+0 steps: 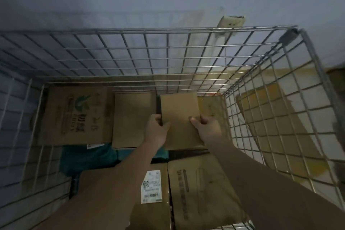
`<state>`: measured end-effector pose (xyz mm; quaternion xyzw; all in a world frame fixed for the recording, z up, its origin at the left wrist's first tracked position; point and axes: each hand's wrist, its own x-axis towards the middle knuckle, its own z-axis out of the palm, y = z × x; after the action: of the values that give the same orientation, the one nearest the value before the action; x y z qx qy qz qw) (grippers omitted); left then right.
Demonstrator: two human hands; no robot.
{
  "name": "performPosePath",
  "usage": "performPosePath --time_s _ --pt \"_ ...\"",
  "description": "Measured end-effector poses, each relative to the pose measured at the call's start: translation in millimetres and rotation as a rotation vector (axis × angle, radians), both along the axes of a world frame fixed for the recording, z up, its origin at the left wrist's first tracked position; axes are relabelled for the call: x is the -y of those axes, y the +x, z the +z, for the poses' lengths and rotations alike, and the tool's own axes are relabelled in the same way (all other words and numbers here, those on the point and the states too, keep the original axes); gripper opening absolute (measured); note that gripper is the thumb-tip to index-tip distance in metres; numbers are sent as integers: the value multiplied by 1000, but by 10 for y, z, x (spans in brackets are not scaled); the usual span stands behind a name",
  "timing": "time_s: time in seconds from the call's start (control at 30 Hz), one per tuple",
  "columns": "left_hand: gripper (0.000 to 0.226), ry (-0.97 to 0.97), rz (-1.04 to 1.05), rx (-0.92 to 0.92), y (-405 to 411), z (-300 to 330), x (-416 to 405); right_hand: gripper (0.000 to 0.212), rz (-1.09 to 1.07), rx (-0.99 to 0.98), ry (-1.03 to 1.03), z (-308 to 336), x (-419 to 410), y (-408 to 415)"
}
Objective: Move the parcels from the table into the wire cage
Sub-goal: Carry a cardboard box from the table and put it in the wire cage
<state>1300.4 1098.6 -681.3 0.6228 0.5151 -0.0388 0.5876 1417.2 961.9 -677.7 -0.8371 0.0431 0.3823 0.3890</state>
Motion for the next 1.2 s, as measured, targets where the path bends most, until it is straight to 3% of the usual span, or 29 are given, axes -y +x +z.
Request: performPosePath --time_s 0.27,0.4,0.6,0.67,0.8,0.97,1.1,1.2 --pt "44 249 -144 12 263 -513 -161 43 12 35 -42 -593 -278 193" --pt "47 379 -280 -3 389 -616 -194 50 -21 18 -61 -768 -379 291" --pt "47 404 -333 33 400 -671 -177 26 -52 101 -82 -897 -275 287" --pt "47 399 -339 36 392 -668 -182 29 -42 128 -101 -900 -264 261" --pt "50 387 -359 39 434 -662 -152 55 -65 210 -131 -920 -261 243" --pt "58 411 -399 -22 442 -725 -19 55 -15 203 -136 -884 -202 220" --pt "69 439 -565 -142 368 -823 -69 51 -31 161 -62 -948 -171 196" --pt "77 435 -667 -223 354 -800 -85 47 72 148 -59 -937 -52 227"
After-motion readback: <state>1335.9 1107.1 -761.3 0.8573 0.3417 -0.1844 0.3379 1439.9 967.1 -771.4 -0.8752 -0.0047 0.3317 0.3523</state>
